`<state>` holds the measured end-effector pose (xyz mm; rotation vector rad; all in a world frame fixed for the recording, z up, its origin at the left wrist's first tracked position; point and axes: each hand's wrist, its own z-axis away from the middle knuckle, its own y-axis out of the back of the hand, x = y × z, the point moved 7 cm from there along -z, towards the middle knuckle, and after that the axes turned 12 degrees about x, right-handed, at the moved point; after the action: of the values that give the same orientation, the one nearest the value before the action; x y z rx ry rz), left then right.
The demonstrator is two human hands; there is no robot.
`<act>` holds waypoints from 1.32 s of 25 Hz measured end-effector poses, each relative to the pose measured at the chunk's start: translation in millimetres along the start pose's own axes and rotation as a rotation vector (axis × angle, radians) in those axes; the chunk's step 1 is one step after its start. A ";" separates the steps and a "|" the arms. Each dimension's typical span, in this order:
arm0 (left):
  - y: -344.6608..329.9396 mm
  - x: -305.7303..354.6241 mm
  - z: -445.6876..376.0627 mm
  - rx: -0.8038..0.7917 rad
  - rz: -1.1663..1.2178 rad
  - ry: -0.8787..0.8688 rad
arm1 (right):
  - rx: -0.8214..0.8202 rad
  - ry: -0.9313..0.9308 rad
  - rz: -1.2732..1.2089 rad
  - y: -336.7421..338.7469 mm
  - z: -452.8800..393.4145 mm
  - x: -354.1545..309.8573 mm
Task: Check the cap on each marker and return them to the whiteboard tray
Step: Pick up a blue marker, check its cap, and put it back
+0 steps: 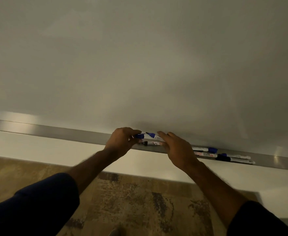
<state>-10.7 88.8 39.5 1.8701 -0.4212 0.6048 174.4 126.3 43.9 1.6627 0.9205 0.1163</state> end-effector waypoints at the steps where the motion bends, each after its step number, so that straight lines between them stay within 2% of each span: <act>1: 10.7 7.2 -2.3 0.020 0.021 -0.015 | 0.036 -0.015 -0.029 13.7 -2.5 -3.2; 7: 89.5 49.5 -14.2 0.185 0.093 -0.068 | 0.219 0.070 -0.082 103.0 -17.5 -34.0; 17: 201.1 152.3 -22.1 0.317 0.082 -0.295 | 0.412 0.346 0.012 231.0 -29.9 -102.7; 26: 252.0 205.6 -20.7 0.422 0.131 -0.343 | 0.540 0.469 0.087 283.1 -27.8 -125.1; 33: 262.6 224.9 -18.6 0.411 0.132 -0.373 | 0.566 0.512 0.104 293.7 -27.8 -133.0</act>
<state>22.8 9.6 374.9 2.3750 -0.7099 0.4501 216.3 61.0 358.1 2.2631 1.3337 0.3957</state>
